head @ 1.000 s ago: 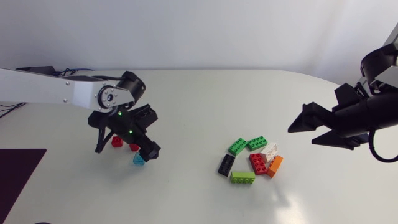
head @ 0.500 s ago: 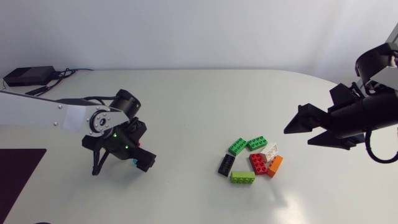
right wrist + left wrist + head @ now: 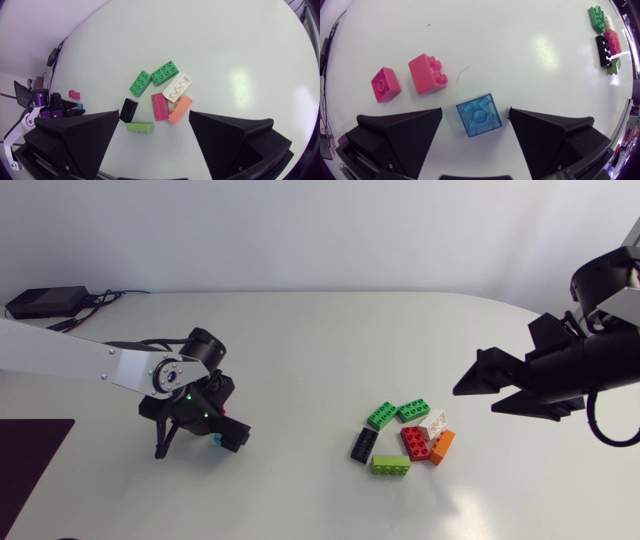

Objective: Sort duplo bricks by size, large to the right and small to the left

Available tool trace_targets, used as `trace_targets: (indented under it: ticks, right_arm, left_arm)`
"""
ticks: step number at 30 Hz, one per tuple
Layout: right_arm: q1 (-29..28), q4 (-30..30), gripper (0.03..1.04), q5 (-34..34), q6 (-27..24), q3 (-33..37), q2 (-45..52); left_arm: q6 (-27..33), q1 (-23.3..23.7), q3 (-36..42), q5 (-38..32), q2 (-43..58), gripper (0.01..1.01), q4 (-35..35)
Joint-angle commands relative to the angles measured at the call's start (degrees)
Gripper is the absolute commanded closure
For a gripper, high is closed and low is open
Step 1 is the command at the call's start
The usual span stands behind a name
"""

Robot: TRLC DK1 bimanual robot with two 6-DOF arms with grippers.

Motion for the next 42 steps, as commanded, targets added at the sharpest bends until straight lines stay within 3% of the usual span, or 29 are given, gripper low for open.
trace_targets:
  ticks: [1,2,11,15,25,37,42]
  right_arm:
    - [-0.2,0.3,0.06,-0.5,1.0,-1.7,-0.6]
    - [-0.2,0.3,0.06,-0.5,1.0,-1.8,-0.6]
    - [0.4,0.3,0.06,-0.5,1.3,-2.3,-0.6]
    - [0.4,0.6,0.06,-0.5,1.2,-2.8,-0.6]
    - [0.5,1.3,0.06,-0.5,1.2,-3.1,-0.6]
    - [0.6,1.7,0.06,-0.5,1.6,-3.5,-1.2]
    - [1.0,1.8,0.06,-0.5,1.7,-3.7,-1.0]
  left_arm:
    - [-1.5,-0.9,1.3,-0.2,2.0,0.475,0.8]
    - [-1.9,-0.9,1.4,-0.2,2.0,0.675,1.6]
    - [-1.1,0.7,0.8,-0.1,3.2,0.731,2.5]
    - [0.0,3.9,-0.8,3.0,0.1,0.805,2.4]
    - [6.7,14.4,-4.4,3.4,-11.8,0.813,0.4]
    - [8.1,21.1,-5.2,3.5,-3.1,0.795,6.7]
    - [8.0,20.0,-6.7,3.5,-1.4,0.784,9.9]
